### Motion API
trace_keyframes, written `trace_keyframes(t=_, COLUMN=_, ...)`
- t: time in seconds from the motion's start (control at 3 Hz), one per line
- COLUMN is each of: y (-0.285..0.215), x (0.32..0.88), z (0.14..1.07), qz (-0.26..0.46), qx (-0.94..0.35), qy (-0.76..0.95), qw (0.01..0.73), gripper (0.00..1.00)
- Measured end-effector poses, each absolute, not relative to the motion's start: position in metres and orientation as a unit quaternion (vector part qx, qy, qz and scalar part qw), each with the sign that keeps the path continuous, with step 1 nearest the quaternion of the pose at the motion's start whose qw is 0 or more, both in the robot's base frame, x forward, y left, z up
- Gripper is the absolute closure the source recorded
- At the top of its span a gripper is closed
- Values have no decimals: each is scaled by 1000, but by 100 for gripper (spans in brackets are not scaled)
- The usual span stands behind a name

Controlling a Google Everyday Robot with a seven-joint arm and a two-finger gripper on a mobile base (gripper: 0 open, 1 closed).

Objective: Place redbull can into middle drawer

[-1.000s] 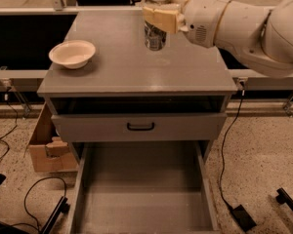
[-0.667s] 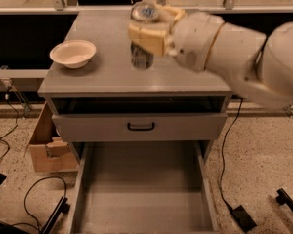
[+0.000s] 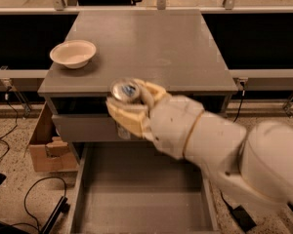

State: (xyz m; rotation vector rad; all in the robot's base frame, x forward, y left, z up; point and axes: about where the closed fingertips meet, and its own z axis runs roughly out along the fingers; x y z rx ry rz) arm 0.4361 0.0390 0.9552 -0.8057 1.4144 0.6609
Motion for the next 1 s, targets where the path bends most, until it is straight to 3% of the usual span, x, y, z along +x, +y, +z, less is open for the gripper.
trace_keyframes(t=0.67, y=-31, x=408, z=836, qz=233, qx=-256, qy=694, qw=632, gripper=100)
trace_keyframes(t=1.0, y=-31, x=408, z=836, qz=234, qx=-255, qy=694, qw=631, gripper=100)
